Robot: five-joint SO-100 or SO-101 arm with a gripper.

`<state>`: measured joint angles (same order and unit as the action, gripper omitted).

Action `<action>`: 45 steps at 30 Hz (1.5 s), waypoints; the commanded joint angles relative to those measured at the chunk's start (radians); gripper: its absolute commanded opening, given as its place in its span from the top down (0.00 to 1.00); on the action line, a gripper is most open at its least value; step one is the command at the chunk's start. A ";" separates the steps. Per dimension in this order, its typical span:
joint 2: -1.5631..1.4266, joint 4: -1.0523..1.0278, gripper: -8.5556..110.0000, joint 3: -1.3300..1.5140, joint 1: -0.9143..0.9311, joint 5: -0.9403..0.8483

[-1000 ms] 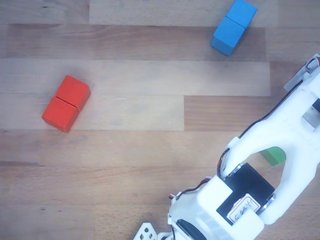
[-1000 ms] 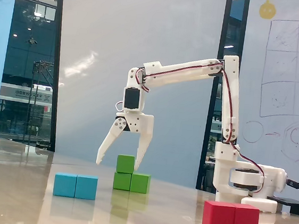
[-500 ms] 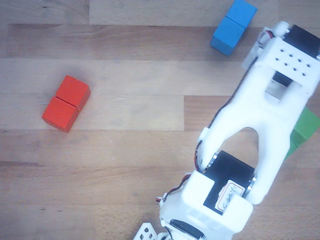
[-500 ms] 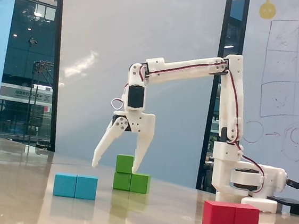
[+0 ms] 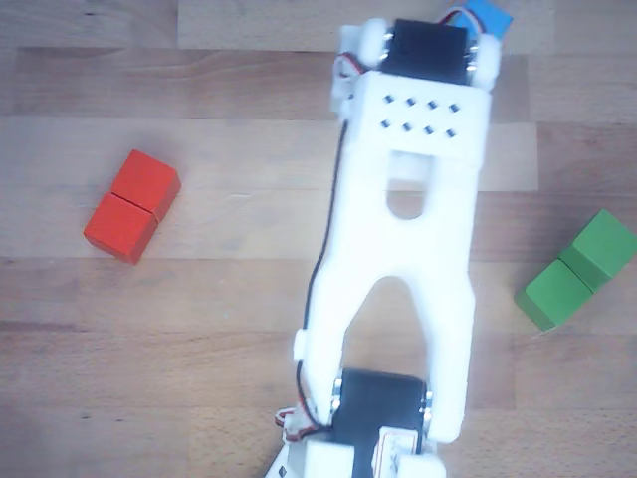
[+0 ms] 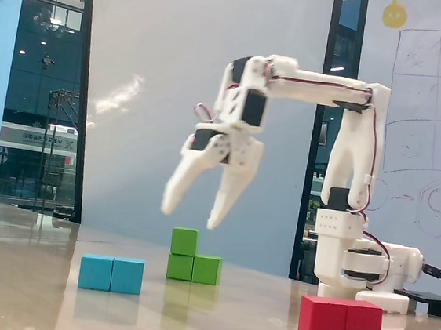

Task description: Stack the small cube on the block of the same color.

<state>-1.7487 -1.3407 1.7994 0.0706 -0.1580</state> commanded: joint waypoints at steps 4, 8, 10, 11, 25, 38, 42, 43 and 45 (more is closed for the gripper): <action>-0.239 0.236 0.88 0.221 -0.058 0.014; -0.388 0.420 0.93 0.437 -0.057 0.014; -0.462 0.480 0.93 0.552 -0.057 0.005; -0.500 0.508 0.92 0.607 -0.057 0.009; -1.184 0.497 0.91 1.183 -0.048 0.012; -1.592 0.083 0.91 1.226 -0.025 0.069; -1.703 0.037 0.91 1.243 -0.029 0.086; -1.706 0.035 0.91 1.246 -0.031 0.087; -1.703 0.034 0.91 1.247 -0.032 0.086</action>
<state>-3.4131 -1.2993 3.0542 0.0383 -0.0782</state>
